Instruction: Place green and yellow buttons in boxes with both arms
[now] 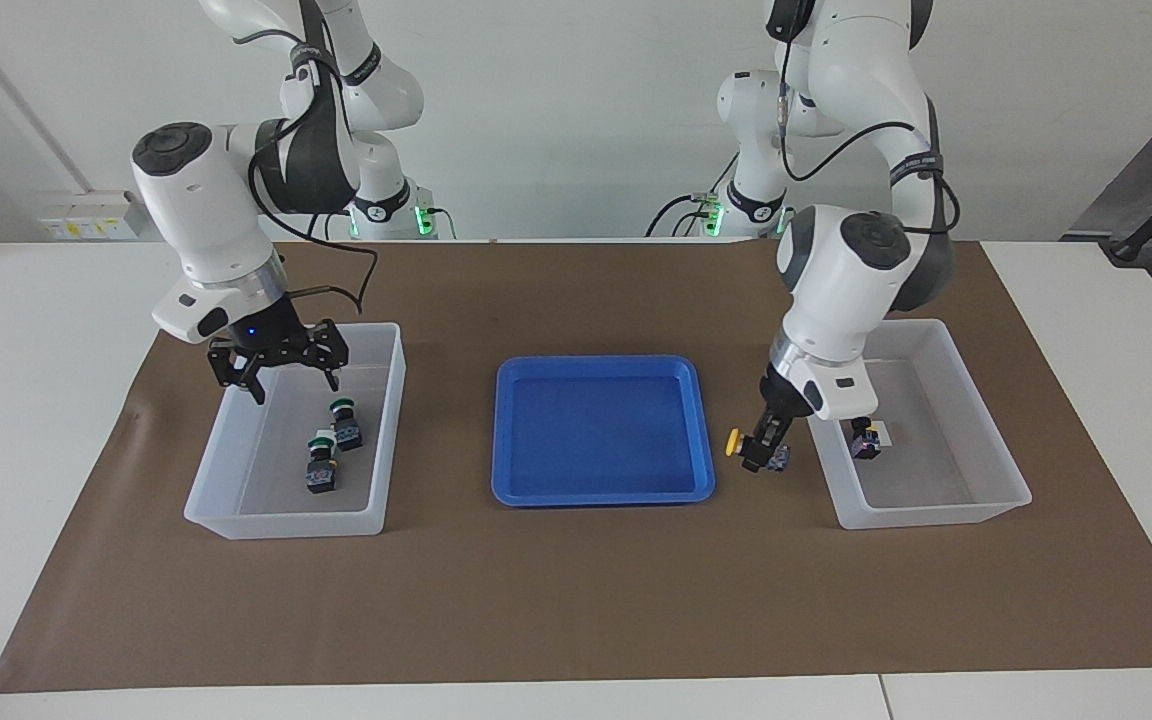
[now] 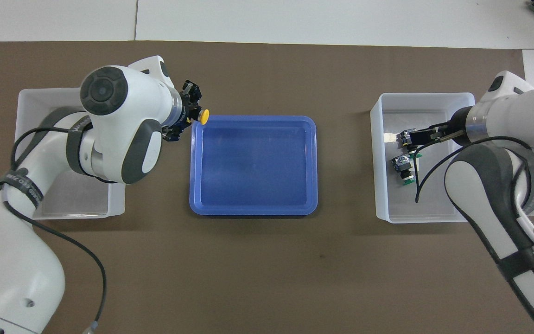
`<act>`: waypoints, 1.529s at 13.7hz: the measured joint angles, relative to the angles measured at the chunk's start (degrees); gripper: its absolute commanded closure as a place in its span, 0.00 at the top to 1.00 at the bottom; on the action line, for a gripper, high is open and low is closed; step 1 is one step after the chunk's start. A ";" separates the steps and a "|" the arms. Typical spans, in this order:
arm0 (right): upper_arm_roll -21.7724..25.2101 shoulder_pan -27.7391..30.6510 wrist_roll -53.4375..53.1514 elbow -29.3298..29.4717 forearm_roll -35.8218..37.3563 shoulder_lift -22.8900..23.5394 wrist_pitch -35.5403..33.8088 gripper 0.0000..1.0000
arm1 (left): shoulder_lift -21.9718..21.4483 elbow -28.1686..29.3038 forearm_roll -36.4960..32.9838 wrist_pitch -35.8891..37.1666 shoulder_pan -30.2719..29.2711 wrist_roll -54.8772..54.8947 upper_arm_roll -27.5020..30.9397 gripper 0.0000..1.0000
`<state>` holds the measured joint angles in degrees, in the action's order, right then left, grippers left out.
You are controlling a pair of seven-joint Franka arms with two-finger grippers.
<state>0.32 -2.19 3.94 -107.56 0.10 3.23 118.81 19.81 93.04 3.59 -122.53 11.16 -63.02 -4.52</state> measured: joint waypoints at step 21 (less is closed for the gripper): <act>0.92 1.81 -7.95 14.61 0.95 -7.72 -30.61 1.00 | -4.46 24.87 0.16 -13.24 -23.71 75.97 0.58 0.85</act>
<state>1.24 -0.38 -4.01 -92.95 1.05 -4.49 88.20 15.35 117.91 3.75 -135.77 -12.55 12.94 -3.94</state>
